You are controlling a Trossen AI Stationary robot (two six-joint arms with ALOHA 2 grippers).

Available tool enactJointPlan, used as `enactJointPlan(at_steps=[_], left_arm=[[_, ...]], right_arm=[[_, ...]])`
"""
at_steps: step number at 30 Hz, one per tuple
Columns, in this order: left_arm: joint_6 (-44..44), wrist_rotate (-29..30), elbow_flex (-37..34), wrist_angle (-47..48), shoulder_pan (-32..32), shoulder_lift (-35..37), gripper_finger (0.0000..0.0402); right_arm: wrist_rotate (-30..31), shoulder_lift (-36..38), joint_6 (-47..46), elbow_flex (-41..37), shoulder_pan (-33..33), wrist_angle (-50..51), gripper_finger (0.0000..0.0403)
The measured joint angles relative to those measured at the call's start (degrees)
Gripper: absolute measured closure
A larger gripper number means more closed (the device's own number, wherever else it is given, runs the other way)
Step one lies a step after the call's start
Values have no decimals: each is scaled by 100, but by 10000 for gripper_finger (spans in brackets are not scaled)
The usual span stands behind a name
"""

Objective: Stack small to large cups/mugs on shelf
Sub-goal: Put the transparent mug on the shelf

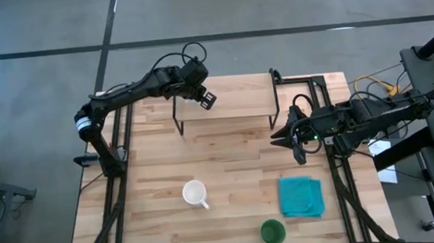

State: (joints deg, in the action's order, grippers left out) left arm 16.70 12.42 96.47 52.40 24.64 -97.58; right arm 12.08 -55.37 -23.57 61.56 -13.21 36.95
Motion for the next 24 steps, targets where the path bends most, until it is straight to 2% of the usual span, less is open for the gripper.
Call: enactJointPlan(at_steps=[19,24], left_arm=[[-61,-264,23,19,-4,42,401],[-402,-262,23,15,-4,44,401]], right_arm=[[0,0,0,0,-2,2,307],[0,0,-2,0,-2,2,307]])
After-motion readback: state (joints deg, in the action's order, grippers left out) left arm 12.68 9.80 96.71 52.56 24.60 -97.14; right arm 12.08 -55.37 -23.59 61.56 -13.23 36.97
